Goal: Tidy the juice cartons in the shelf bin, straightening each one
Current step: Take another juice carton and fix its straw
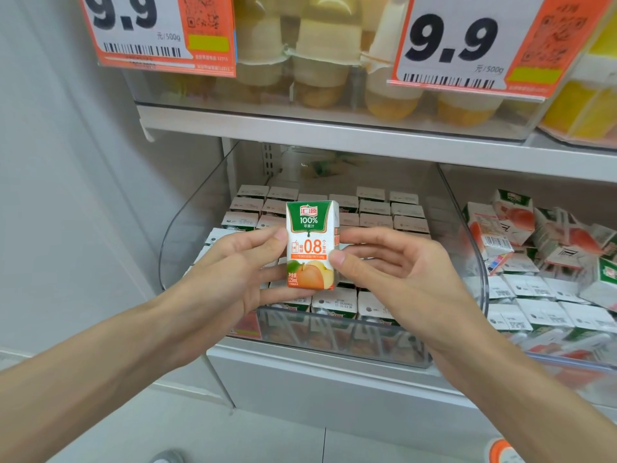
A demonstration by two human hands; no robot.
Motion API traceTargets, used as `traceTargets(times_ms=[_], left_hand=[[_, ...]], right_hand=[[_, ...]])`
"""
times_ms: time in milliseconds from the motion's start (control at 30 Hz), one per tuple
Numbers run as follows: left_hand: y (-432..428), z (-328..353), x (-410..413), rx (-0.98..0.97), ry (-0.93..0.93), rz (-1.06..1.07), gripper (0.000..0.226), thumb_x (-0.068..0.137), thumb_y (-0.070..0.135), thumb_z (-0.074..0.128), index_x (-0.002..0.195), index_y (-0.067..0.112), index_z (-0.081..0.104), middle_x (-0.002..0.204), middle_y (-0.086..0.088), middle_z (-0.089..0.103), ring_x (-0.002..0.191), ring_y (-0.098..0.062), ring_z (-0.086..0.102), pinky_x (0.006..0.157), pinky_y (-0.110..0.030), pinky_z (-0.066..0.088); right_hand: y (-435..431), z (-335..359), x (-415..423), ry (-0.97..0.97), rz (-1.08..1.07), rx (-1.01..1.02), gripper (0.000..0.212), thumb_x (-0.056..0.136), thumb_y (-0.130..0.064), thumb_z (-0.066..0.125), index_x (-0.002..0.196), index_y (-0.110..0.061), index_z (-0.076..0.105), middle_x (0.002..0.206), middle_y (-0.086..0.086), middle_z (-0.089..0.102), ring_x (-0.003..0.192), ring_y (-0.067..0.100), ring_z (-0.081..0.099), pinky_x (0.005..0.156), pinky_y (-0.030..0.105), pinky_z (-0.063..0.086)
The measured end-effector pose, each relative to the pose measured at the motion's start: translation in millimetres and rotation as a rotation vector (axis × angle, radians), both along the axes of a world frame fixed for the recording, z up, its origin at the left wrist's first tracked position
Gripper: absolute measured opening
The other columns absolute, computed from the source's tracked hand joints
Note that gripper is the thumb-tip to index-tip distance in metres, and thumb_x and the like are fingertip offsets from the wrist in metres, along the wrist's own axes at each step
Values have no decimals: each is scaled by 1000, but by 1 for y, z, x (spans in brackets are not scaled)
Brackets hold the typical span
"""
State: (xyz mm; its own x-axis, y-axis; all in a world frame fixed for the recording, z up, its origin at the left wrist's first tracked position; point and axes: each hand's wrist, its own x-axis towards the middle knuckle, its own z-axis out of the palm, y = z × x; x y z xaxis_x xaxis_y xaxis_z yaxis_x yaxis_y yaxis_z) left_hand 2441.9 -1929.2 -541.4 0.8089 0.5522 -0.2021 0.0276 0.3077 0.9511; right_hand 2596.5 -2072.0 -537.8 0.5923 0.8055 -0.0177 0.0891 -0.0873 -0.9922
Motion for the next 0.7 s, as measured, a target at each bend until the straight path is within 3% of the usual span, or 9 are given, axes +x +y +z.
traceTargets(times_ms=[300,533,700], left_hand=[[-3,2,0,-83,-69,24,44,94,22,63,135,8,58,119,-16,78,105,-33,78,85,-40,66],[0,2,-2,-107,-86,10,44,101,19,58,144,9,53,124,-16,76,111,-33,76,87,-40,65],[0,4,-3,-125,-80,-19,44,101,24,57,142,8,59,126,-14,76,115,-32,75,84,-41,66]], right_hand=[[1,0,1,63,0,13,11,94,-18,77,105,-19,78,96,-4,83,85,8,78,73,13,57],[-1,1,-1,3,52,19,16,98,-16,72,109,-24,80,107,-10,81,96,6,77,86,25,62],[0,3,-1,13,62,-24,25,103,-12,64,109,-27,83,101,-7,82,93,9,77,90,30,61]])
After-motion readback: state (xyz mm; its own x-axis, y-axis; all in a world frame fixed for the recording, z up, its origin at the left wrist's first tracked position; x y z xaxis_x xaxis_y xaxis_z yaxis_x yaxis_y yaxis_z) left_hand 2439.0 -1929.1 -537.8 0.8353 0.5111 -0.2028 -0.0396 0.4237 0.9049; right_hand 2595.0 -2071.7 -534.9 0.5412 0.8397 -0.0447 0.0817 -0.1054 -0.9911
